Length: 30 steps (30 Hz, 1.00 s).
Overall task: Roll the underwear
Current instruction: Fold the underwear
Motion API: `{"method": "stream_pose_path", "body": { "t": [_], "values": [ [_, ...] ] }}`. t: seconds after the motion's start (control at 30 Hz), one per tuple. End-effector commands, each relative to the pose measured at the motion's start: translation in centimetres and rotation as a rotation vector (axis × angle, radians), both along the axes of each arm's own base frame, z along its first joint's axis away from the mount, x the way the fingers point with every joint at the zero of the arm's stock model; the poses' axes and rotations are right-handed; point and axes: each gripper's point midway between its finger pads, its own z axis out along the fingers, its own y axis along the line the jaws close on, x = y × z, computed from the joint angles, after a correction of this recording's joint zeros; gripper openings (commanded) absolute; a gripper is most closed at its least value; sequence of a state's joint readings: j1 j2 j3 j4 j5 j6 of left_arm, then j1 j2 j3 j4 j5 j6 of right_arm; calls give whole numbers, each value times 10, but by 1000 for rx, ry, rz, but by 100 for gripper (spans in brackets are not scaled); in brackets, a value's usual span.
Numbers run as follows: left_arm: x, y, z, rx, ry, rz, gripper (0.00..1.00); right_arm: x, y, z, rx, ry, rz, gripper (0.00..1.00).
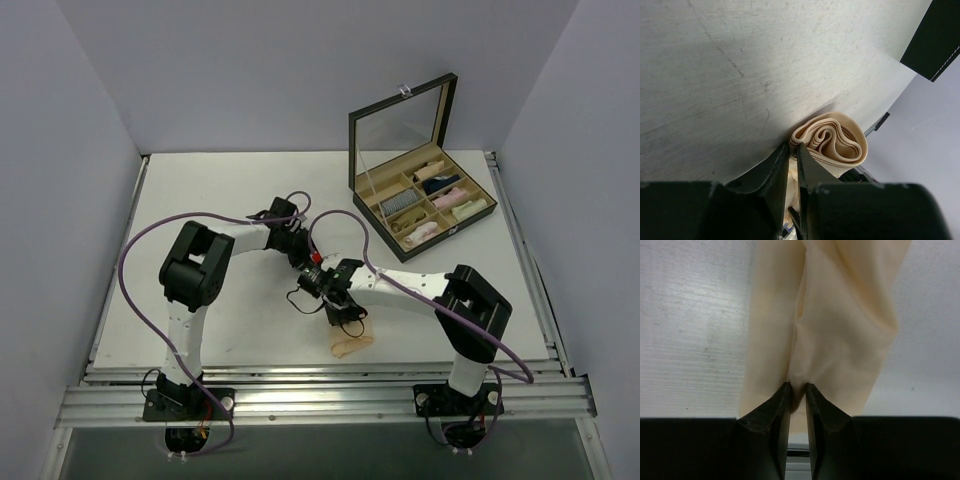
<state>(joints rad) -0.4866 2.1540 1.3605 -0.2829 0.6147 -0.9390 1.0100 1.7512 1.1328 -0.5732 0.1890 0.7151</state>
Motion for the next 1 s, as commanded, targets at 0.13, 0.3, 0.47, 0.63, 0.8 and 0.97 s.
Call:
{"method": "stream_pose_path", "body": {
  "t": [0.13,0.3,0.47,0.63,0.8,0.97],
  "values": [
    [-26,37,-67,251,98,12,22,-4,-18,0,-98,-16,-8,3],
    [-27,38,-70,254,105,13,21,-5,-16,-1,-87,-16,-2,0],
    [-27,38,-69,252,103,16,21,-4,-9,6,-48,-37,-11,7],
    [-28,38,-70,250,104,18,21,-5,-8,3,-46,-32,-15,21],
    [-30,39,-71,254,108,18,21,-6,-5,0,-39,-34,-9,21],
    [-31,40,-73,254,112,18,21,-5,-1,2,-28,-45,-8,22]
  ]
}}
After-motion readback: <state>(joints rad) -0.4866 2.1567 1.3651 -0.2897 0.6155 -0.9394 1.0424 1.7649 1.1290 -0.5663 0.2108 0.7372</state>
